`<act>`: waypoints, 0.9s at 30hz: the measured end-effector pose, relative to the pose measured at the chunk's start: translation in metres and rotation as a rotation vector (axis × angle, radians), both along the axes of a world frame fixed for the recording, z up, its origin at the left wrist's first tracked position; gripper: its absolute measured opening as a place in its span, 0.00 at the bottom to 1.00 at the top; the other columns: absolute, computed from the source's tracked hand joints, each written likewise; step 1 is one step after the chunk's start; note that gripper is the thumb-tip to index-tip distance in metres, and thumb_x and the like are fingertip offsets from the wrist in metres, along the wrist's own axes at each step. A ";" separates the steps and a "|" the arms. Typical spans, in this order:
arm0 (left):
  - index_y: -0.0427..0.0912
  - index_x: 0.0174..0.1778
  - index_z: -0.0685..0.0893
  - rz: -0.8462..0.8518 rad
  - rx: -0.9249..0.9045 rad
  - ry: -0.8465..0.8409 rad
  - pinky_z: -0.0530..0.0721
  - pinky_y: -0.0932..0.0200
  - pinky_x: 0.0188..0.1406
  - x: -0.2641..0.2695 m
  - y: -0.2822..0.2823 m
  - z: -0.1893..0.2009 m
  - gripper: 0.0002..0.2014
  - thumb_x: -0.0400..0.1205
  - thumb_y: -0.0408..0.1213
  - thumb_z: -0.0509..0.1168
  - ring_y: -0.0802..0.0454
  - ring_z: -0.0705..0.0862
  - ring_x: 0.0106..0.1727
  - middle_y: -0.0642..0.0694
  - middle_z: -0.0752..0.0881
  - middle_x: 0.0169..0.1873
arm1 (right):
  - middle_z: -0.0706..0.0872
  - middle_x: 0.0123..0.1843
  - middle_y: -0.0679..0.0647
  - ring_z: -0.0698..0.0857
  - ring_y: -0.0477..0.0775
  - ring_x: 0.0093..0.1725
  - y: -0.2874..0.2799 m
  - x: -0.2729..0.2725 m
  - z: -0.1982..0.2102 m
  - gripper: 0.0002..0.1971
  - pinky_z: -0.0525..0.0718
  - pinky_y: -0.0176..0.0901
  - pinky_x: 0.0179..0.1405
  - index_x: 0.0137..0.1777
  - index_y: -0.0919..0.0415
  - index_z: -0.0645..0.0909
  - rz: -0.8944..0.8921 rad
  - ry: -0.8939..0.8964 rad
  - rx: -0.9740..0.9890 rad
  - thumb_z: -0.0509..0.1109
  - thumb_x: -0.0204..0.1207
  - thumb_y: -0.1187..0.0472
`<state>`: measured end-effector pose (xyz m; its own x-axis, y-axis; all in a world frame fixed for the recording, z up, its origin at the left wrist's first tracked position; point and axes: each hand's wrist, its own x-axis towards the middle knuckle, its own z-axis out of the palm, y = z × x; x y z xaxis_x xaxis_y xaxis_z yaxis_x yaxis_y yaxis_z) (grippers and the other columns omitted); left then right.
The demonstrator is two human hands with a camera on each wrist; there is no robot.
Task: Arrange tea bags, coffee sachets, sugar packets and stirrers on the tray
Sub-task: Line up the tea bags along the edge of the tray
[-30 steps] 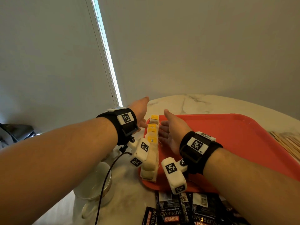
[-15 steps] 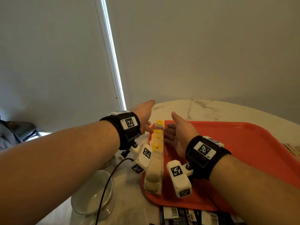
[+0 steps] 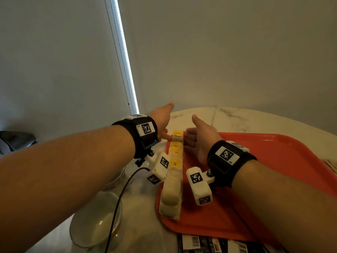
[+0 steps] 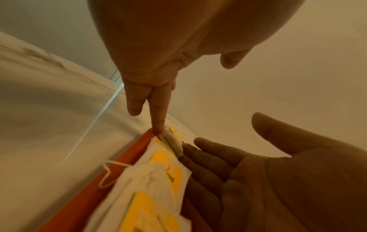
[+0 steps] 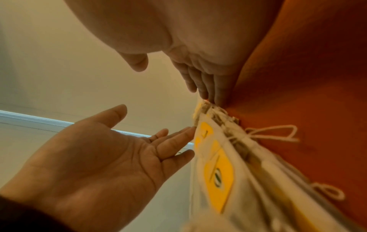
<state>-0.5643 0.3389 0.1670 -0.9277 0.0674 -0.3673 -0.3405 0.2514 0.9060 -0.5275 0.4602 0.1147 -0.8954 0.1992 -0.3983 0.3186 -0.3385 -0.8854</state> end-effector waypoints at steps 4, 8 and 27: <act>0.43 0.91 0.61 0.007 -0.012 0.010 0.80 0.51 0.36 0.001 -0.001 0.000 0.36 0.91 0.60 0.58 0.30 0.80 0.77 0.32 0.72 0.83 | 0.84 0.68 0.61 0.83 0.62 0.68 0.002 -0.006 -0.003 0.35 0.80 0.61 0.73 0.75 0.65 0.76 0.009 0.002 0.002 0.66 0.81 0.34; 0.42 0.92 0.59 -0.001 0.011 -0.016 0.85 0.43 0.53 0.001 -0.003 0.000 0.37 0.92 0.60 0.58 0.29 0.78 0.79 0.31 0.69 0.85 | 0.82 0.73 0.62 0.82 0.62 0.71 0.002 0.000 -0.002 0.37 0.80 0.58 0.72 0.78 0.65 0.74 0.021 -0.013 -0.003 0.65 0.82 0.34; 0.45 0.92 0.58 -0.092 -0.090 -0.088 0.83 0.33 0.62 0.042 -0.027 0.002 0.43 0.88 0.68 0.58 0.23 0.87 0.64 0.28 0.71 0.84 | 0.85 0.62 0.60 0.87 0.59 0.56 -0.013 0.072 0.010 0.28 0.87 0.55 0.49 0.65 0.63 0.77 0.012 -0.046 0.000 0.66 0.83 0.36</act>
<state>-0.5224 0.3115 0.1695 -0.8829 0.1131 -0.4557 -0.3899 0.3641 0.8458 -0.4552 0.4468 0.1244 -0.8784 0.1882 -0.4392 0.3631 -0.3348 -0.8696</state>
